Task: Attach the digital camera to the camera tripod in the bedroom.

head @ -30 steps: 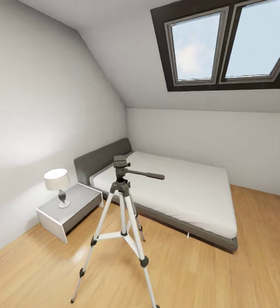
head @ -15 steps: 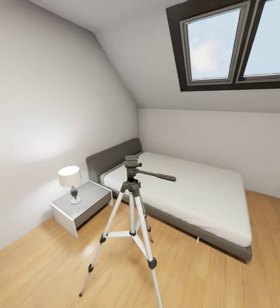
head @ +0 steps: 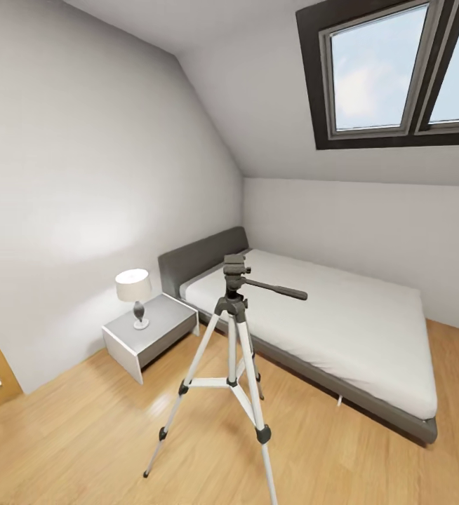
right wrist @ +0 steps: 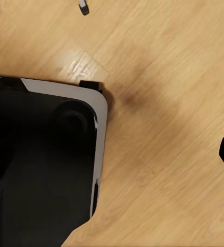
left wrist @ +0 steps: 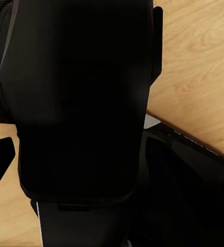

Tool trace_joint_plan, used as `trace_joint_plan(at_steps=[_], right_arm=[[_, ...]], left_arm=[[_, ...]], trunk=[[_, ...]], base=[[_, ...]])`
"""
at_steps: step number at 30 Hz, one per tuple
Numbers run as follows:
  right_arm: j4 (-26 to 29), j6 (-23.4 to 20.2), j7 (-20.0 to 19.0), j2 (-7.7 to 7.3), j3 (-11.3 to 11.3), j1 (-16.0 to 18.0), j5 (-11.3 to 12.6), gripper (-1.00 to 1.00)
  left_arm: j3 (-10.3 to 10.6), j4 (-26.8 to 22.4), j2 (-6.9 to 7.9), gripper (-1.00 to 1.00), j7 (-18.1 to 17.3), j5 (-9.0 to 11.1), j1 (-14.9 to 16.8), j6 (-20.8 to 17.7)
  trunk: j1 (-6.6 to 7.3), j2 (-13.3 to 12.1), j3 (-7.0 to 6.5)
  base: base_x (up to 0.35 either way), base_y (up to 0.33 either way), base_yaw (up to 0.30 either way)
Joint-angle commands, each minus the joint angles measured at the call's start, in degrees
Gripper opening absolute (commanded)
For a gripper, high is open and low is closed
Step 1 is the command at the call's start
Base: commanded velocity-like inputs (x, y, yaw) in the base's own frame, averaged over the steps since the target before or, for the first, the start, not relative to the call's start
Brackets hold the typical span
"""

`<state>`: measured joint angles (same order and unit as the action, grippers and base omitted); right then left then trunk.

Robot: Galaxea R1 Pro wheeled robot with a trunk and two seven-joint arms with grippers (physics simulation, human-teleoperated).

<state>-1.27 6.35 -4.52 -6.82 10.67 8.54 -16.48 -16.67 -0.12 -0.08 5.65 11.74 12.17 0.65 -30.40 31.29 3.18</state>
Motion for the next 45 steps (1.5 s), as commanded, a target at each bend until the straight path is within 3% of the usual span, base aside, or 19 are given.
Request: trace_joint_plan(at_steps=[1,25,45], right_arm=[[-0.1,0.3,-0.1,-0.03,0.5,0.1,-0.5,1.00],[-0.1,0.7,-0.1,-0.04,0.6,0.1,-0.2,1.00],[-0.1,0.7,-0.1,-0.12,0.4,0.1,-0.4,1.00]], left_arm=[[0.1,0.0,-0.01,-1.00,0.1,0.6,0.0,0.1],[0.1,0.0,-0.01,-1.00,0.1,0.6,0.0,0.1],[0.1,0.0,-0.01,-1.00,0.1,0.6,0.0,0.1]], trunk=[[-0.02,0.1,0.11],[-0.02,0.1,0.19],[-0.02,0.1,1.86]], base=[[0.000,0.000,0.022],[0.000,0.000,0.003],[0.000,0.000,0.000]])
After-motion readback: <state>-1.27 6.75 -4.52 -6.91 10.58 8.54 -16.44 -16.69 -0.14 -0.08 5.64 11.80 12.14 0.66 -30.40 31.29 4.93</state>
